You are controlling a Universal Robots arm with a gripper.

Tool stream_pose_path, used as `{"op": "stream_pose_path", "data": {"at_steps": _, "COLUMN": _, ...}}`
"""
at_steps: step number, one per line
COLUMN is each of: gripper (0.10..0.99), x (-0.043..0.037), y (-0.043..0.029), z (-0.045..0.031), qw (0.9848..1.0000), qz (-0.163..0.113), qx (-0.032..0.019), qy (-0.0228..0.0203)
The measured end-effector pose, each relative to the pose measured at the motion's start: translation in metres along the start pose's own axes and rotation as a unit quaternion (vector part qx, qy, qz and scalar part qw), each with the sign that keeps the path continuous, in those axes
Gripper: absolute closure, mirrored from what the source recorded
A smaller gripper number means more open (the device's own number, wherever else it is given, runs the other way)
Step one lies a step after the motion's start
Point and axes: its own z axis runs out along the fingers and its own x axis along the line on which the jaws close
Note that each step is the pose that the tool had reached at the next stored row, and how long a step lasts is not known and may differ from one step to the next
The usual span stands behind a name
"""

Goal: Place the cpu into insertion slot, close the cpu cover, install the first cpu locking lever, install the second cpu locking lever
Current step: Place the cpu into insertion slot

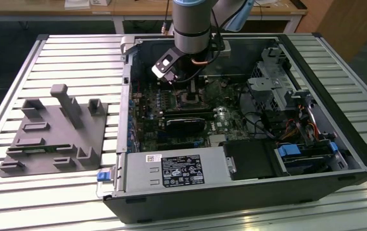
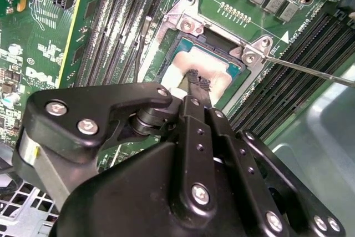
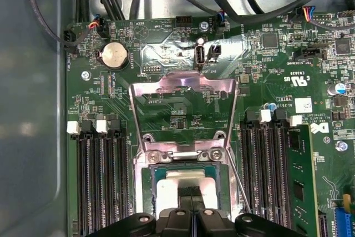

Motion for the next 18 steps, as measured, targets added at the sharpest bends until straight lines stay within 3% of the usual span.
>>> {"op": "stream_pose_path", "data": {"at_steps": 4, "gripper": 0.98, "x": 0.0004, "y": 0.0003, "z": -0.0021, "qw": 1.0, "qz": 0.0, "qx": -0.0006, "qy": 0.0011}}
{"op": "stream_pose_path", "data": {"at_steps": 12, "gripper": 0.98, "x": 0.0004, "y": 0.0017, "z": -0.0231, "qw": 1.0, "qz": 0.0, "qx": -0.0001, "qy": 0.0001}}
{"op": "stream_pose_path", "data": {"at_steps": 18, "gripper": 0.98, "x": 0.0006, "y": 0.0025, "z": -0.0335, "qw": 1.0, "qz": 0.0, "qx": -0.0005, "qy": 0.0001}}
